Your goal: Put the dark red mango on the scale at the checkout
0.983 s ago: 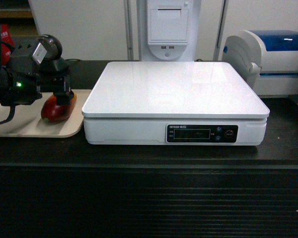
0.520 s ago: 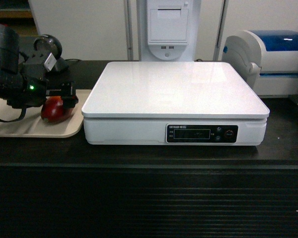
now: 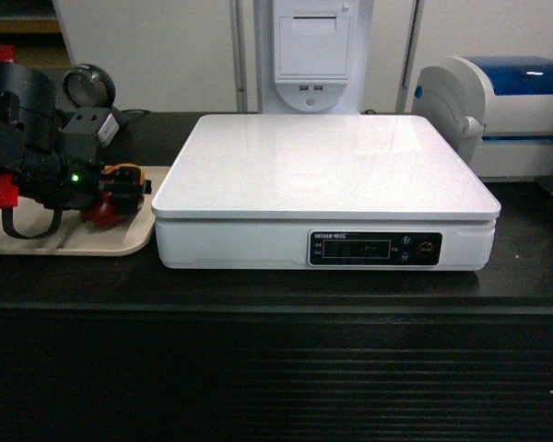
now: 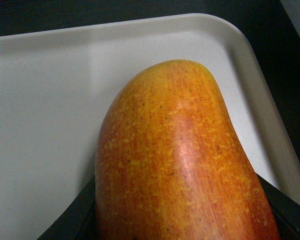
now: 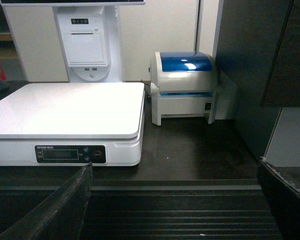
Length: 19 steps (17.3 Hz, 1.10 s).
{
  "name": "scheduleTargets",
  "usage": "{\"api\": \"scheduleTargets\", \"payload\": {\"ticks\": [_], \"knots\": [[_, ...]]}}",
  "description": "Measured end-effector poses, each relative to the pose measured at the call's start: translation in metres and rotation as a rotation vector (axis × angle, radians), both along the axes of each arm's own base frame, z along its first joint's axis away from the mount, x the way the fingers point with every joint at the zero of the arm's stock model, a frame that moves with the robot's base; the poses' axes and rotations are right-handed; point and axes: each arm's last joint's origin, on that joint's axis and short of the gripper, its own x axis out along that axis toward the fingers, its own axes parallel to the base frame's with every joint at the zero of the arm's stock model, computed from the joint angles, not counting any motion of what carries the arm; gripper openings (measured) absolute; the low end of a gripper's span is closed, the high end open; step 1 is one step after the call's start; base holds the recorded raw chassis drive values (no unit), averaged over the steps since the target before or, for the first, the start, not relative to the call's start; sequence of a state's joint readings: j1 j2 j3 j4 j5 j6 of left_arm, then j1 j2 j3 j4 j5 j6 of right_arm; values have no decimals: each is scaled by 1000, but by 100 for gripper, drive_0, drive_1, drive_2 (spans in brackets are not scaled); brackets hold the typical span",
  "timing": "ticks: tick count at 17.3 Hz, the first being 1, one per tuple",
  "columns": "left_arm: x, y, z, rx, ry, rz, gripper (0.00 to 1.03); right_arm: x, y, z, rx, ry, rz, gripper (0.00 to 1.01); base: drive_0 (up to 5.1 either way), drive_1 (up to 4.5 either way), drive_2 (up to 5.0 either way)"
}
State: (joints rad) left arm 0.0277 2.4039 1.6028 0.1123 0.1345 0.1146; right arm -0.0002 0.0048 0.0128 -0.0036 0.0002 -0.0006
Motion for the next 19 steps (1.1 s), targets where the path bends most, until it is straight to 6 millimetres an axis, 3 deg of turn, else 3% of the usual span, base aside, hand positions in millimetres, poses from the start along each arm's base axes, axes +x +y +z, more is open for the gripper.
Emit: {"api": "scheduleTargets", "payload": {"ticks": [3,5,9,11,13,15,19], "knots": [[-14,-3,6,3,-4,-12,61,0,0,0,0,0,0,98,0,0,0],[-22,-3,22,0,-48,-16,61,0,0,0,0,0,0,98,0,0,0],[-51,-18,103,-10,-251,-44,61,0,0,0,0,0,0,98,0,0,0],[-76,-45,146,-37,-358,-109,61,0,0,0,0,0,0,98,0,0,0],[-94,-75,170,-85,-419,-177,60,0,0,0,0,0,0,98,0,0,0],[-103,-101,178,-128,-431,-224,60,0,0,0,0,0,0,98,0,0,0],[-113,-156,168,-186,-360,-256,60,0,0,0,0,0,0,98,0,0,0]]}}
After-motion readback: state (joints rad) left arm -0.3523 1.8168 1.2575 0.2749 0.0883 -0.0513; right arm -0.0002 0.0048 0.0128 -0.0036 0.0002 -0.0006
